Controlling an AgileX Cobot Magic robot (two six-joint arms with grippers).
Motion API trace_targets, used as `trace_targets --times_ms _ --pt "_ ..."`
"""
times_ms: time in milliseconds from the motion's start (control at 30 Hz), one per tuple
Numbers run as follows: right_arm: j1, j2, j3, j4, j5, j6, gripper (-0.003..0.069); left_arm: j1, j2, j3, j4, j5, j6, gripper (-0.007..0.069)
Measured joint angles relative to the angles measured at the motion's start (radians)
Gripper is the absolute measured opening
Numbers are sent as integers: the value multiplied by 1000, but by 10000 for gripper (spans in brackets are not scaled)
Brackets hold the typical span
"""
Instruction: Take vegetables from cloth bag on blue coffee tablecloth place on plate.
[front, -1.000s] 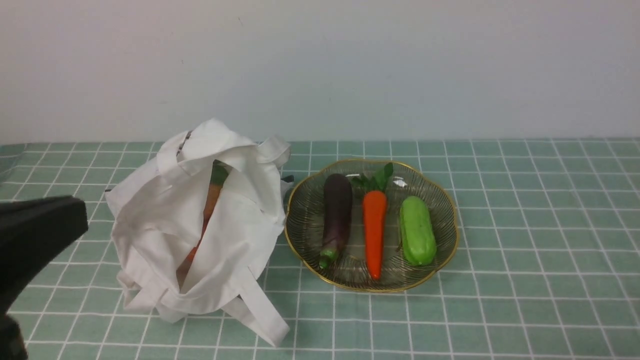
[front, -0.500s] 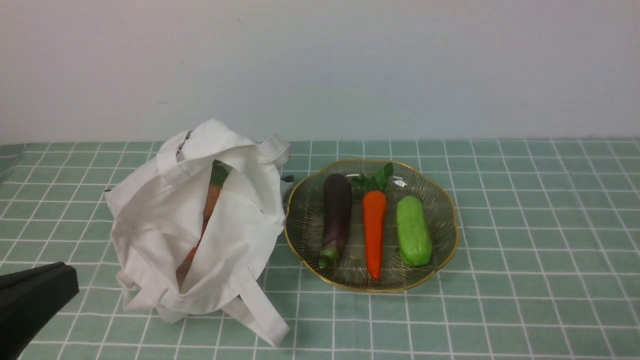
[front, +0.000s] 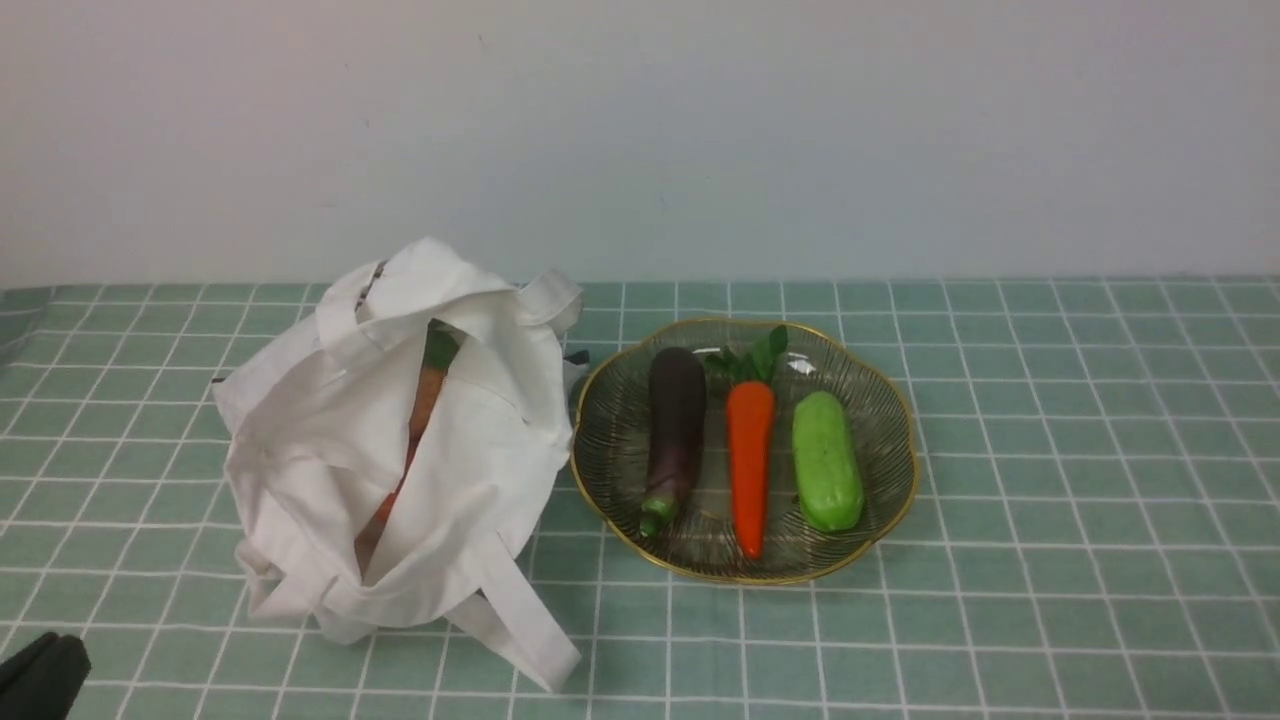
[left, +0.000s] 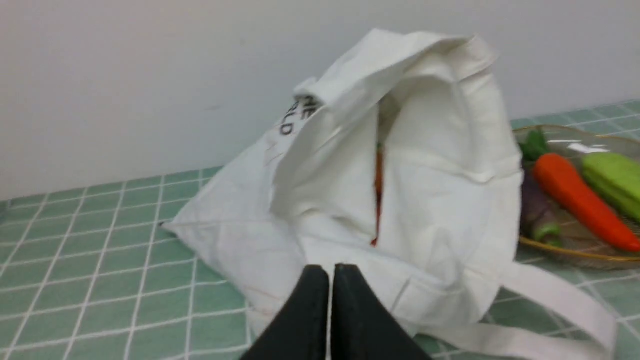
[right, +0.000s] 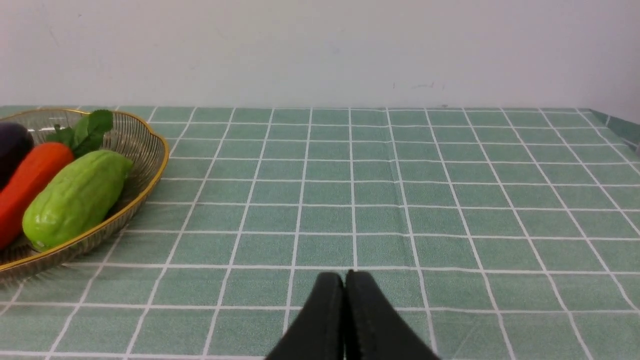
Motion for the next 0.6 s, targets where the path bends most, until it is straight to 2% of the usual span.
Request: trace_targets --times_ms 133,600 --pt "0 0 0 0 1 0 -10 72 -11 76 -52 3 73 -8" --pt "0 0 0 0 1 0 -10 80 -11 79 -61 75 79 -8"
